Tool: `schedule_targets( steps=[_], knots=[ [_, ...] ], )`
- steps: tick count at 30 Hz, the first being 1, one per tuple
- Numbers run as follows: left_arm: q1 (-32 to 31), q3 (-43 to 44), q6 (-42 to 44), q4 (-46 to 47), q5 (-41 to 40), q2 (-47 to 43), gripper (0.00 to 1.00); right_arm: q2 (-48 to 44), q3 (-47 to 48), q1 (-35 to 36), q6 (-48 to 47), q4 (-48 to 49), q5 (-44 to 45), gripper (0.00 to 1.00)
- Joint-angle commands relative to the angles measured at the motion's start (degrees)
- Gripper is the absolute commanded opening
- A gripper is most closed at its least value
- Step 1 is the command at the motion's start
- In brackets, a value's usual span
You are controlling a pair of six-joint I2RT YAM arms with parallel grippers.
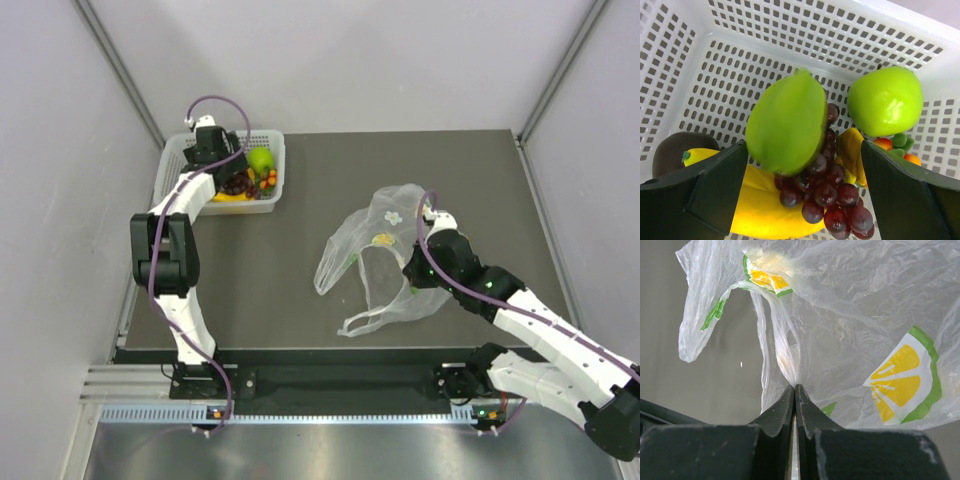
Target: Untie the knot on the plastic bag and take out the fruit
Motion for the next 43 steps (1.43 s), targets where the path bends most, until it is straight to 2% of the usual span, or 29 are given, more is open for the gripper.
schedule_targets(
  steps=[1,7,14,15,16,17,19,20,25,34,43],
  knots=[
    [-0.1,-0.9,-0.1,1.9,0.8,-4.6,0.99,-1.1,2.9,-0.6,-1.6,0.6,-0.3,0.0],
    [-0.1,-9.2,-2.5,-0.9,7.7,-14.5,0.99,-2.4,2.8,-0.6,-2.7,1.1,-0.8,0.0],
    [-0.6,-23.9,-1.5,-3.7,23.2,-35.0,0.99,-6.0,2.4,-0.6,-3.8,1.2,-1.5,0.03],
    [-0.8,-25.3,-0.4,-4.2,24.5,-40.4,0.99,-6.2,2.3,-0.6,-4.2,1.1,-1.5,0.03],
    [-0.8,-27.4,0.0,-4.9,28.5,-43.0,0.99,-6.5,2.4,-0.6,-4.4,1.0,-1.5,0.04],
    [-0.9,-28.3,1.0,-5.3,30.2,-48.1,0.99,-6.7,2.4,-0.6,-4.5,0.9,-1.5,0.04],
    [-0.9,-30.5,0.6,-7.0,32.1,-53.0,0.99,-7.2,2.1,-0.7,-4.5,1.1,-1.7,0.04],
    [-0.9,-31.1,0.4,-7.1,36.1,-57.3,0.99,-7.6,1.9,-0.6,-4.5,1.7,-1.8,0.04],
    [-0.9,-34.3,-0.3,-10.3,45.0,-67.9,0.99,-8.3,0.4,-0.6,-4.6,1.9,-2.5,0.04],
    [-1.8,-34.6,-3.2,-11.9,52.1,-76.4,0.99,-7.7,1.5,-0.6,-4.6,-0.9,-2.8,0.07],
    [-5.3,-33.7,-0.7,-14.9,48.5,-76.6,0.99,-9.6,1.2,-0.6,-4.7,-1.7,-2.3,0.08]
  ],
)
